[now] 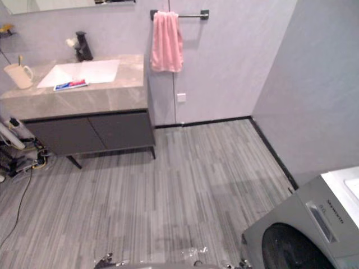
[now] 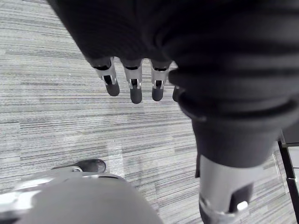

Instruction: Organize washtable

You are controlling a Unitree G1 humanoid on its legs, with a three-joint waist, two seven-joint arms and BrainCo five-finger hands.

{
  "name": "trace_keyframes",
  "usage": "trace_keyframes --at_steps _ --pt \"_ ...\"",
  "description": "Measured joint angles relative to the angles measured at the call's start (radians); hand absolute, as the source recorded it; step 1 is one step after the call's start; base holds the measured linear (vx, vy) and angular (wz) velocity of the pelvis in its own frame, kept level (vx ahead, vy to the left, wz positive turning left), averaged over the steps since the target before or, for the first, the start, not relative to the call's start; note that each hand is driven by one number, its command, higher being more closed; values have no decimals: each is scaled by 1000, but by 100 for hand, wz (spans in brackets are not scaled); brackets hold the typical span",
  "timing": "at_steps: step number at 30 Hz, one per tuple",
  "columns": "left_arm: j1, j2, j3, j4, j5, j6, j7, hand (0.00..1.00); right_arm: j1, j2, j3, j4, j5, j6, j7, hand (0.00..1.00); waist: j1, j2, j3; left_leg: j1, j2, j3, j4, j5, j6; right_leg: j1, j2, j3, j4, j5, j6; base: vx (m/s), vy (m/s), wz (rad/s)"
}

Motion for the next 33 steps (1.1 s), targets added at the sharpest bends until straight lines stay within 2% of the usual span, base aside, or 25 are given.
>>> trace_keyframes --at_steps 7,15,24,26,27,29,31,32,33 --pt "-22 7 -5 22 30 0 0 0 -22 1 2 25 -76 -9 -2 0 -1 -2 14 37 -7 -5 -35 6 5 51 -3 -16 -65 13 9 91 7 3" --pt "-41 13 -7 22 44 0 1 0 -55 4 4 35 -97 -9 -2 0 -2 -10 50 65 -6 -7 -48 4 -2 83 -2 -34 -75 6 20 -5 -19 4" --pt "-57 15 -19 22 43 0 1 0 -68 3 3 31 -96 -9 -2 0 -5 -7 64 47 -2 -7 -43 0 -8 60 -1 -34 -57 -1 10 -54 -32 0" --pt "-65 20 -22 22 42 1 1 0 -69 5 1 30 -92 -9 -2 0 -15 -13 74 12 3 -7 2 -29 -43 24 -1 -36 6 -42 5 -29 -46 4" --pt "-79 27 -29 22 42 1 1 0 -71 7 0 19 -78 -10 -2 0 -17 -15 97 -26 14 -6 93 -75 -60 -2 0 -37 77 -82 1 -12 -36 2" --pt "-86 31 -29 19 42 2 1 0 -65 10 -1 -6 -73 -10 -3 0 -20 -16 112 -52 32 1 194 -117 -96 -8 3 -34 124 -123 -12 16 -54 2" --pt "-87 39 -23 13 41 1 1 0 -66 21 -14 -12 -73 -12 -6 0 -22 -29 123 -131 53 43 411 -121 -106 -3 -1 -28 150 -151 -27 33 -66 -4" --pt "-83 33 -1 -16 36 1 2 0 -64 21 -21 -13 -73 -12 -11 0 -13 -25 128 -207 86 67 595 -107 -128 2 4 -9 173 -169 -39 99 -70 -35" --pt "-80 28 7 -22 30 -1 3 0 -66 18 -26 -14 -70 -11 -23 0 1 -27 136 -267 105 76 694 -133 -102 16 3 12 186 -184 -51 132 -67 -46"
